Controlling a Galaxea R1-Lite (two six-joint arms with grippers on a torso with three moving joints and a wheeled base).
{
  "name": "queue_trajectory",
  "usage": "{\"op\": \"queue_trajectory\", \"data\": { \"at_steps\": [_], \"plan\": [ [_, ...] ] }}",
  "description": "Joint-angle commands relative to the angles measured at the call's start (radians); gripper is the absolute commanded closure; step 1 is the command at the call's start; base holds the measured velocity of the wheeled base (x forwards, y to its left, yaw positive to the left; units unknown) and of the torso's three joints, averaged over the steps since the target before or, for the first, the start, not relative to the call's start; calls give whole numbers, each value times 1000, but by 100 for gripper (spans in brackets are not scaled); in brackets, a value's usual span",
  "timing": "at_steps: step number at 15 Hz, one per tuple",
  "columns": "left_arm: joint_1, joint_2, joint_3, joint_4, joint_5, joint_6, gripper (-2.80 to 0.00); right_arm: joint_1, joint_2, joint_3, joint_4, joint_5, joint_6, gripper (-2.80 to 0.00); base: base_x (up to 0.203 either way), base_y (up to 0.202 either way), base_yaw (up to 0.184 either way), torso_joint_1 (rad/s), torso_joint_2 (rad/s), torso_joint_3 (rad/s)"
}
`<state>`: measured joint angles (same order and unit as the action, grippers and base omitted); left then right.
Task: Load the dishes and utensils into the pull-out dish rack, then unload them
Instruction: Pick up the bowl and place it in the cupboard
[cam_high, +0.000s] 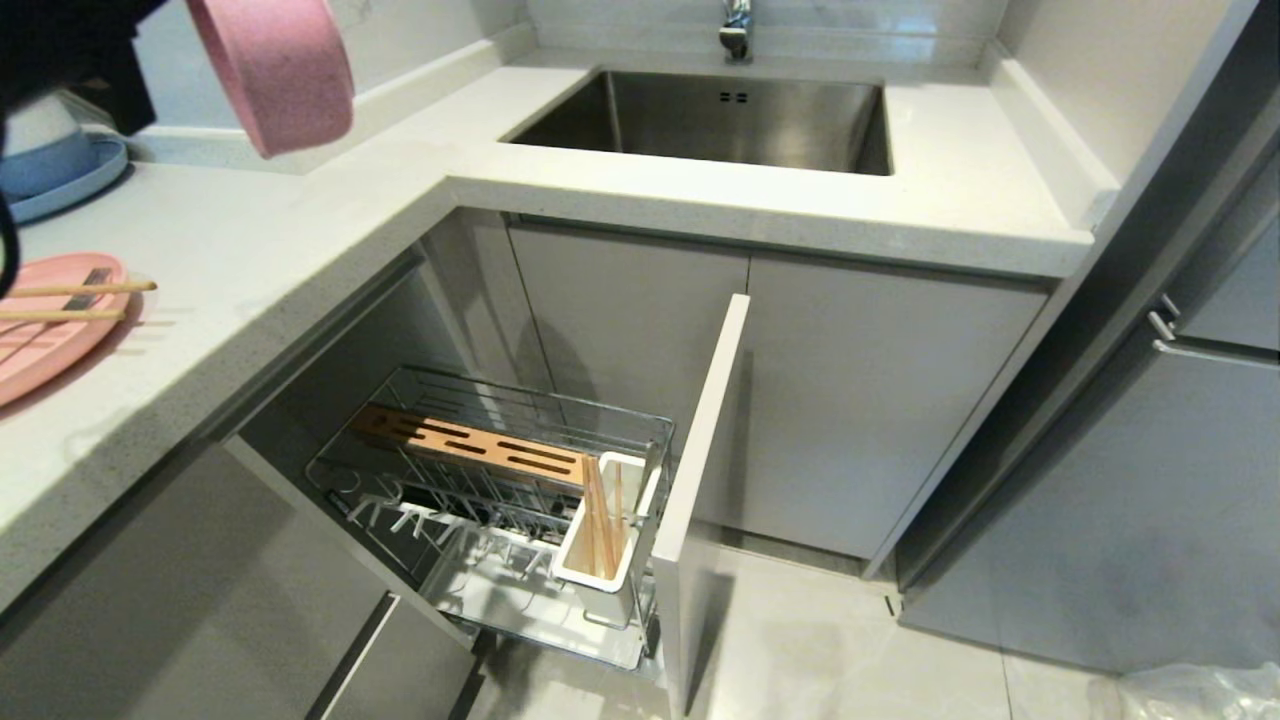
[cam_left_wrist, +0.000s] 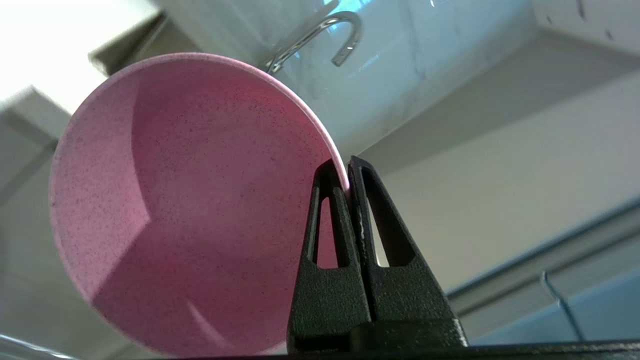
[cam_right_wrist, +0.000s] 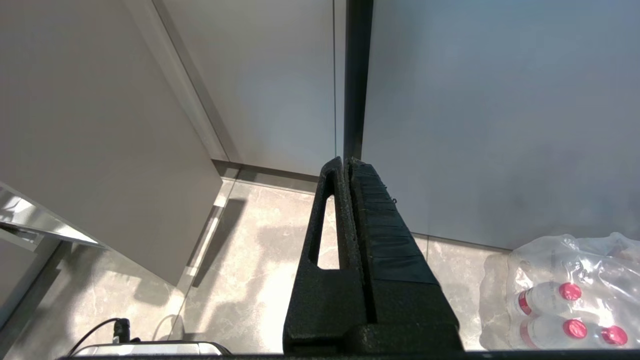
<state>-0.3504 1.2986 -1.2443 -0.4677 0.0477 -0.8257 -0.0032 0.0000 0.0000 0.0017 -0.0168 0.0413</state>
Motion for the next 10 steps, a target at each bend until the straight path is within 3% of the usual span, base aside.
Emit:
{"op": "queue_trajectory", "data": {
  "at_steps": [1,3,5,8,10],
  "plan": [
    [-21,93,20,-26,42,-52,0,0,0,2,0,0,0,0,0,0,0,0,0,0],
    [-74,165,27,-63,184,-112,0,0,0,2,0,0,0,0,0,0,0,0,0,0],
    [-127,244,28,-77,315,-124,0,0,0,2,0,0,0,0,0,0,0,0,0,0],
    [-160,366,45,-125,432,-143,0,0,0,2,0,0,0,0,0,0,0,0,0,0],
    [-161,426,78,-205,457,-172,0,0,0,2,0,0,0,0,0,0,0,0,0,0]
  ]
}}
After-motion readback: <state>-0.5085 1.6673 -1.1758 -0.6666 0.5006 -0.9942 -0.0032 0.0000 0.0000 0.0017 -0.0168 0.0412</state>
